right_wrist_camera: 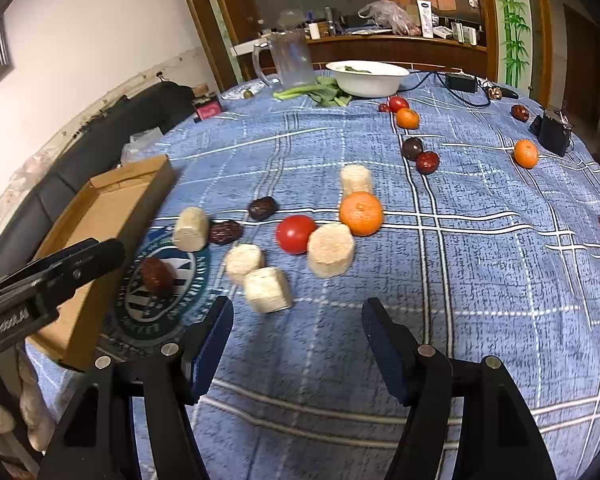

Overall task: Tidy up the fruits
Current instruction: 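Swing both tools toward the fruits beside the cardboard tray, then grasp the red date with the left gripper while the right gripper grasps a white yam chunk, then carry the date and yam chunk into the cardboard tray and open both grippers, then grasp a tan bread ball with the right gripper and lift it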

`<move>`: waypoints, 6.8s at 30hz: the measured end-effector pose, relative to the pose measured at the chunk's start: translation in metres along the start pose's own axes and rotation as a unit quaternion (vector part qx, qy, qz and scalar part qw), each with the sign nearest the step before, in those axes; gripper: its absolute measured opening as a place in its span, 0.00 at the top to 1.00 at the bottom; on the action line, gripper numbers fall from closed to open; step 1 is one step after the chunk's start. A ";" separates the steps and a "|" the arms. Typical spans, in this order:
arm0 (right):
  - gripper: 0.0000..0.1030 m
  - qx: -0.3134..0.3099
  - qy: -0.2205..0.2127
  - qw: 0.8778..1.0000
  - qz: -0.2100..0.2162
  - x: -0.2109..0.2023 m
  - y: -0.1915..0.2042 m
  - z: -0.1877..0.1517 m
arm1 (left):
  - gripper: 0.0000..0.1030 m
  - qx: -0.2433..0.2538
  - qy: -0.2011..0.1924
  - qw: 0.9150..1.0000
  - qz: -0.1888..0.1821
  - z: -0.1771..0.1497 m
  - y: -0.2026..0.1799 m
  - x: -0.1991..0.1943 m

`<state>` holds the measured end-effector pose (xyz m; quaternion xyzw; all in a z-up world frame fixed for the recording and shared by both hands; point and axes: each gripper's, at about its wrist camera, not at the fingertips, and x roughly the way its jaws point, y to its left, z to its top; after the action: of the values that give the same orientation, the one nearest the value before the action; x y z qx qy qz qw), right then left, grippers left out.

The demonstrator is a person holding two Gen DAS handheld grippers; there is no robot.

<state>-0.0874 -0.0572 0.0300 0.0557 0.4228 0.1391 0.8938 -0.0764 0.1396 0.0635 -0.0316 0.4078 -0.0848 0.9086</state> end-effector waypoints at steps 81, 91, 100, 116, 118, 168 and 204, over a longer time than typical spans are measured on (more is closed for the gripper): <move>0.75 -0.043 0.012 0.996 0.074 -0.016 0.047 0.005 | 0.57 0.014 0.064 0.998 -0.021 -0.008 0.012 0.009; 0.75 -0.095 0.003 0.984 0.151 -0.014 0.120 0.070 | 0.57 -0.043 0.001 0.998 0.050 0.044 0.119 -0.054; 0.75 -0.123 0.065 0.976 0.166 0.088 0.208 0.129 | 0.57 -0.134 0.079 0.986 0.068 0.079 0.214 0.022; 0.57 -0.107 0.106 0.979 0.139 0.183 0.224 0.133 | 0.56 -0.177 0.100 0.978 0.052 0.075 0.245 0.064; 0.57 -0.099 0.092 0.980 0.149 0.173 0.220 0.133 | 0.54 -0.177 0.092 0.979 0.050 0.073 0.243 0.058; 0.81 -0.196 0.043 0.977 0.073 0.066 0.139 0.044 | 0.40 -0.179 0.007 0.982 0.065 0.036 0.193 -0.006; 0.63 -0.072 -0.002 0.997 0.042 -0.015 0.011 0.037 | 0.38 -0.065 0.009 0.996 -0.059 0.039 0.051 -0.020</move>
<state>-0.0700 -0.0508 0.0668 0.0094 0.4067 0.2065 0.8899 -0.0541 0.1935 0.0976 -0.1137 0.4177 -0.1123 0.8944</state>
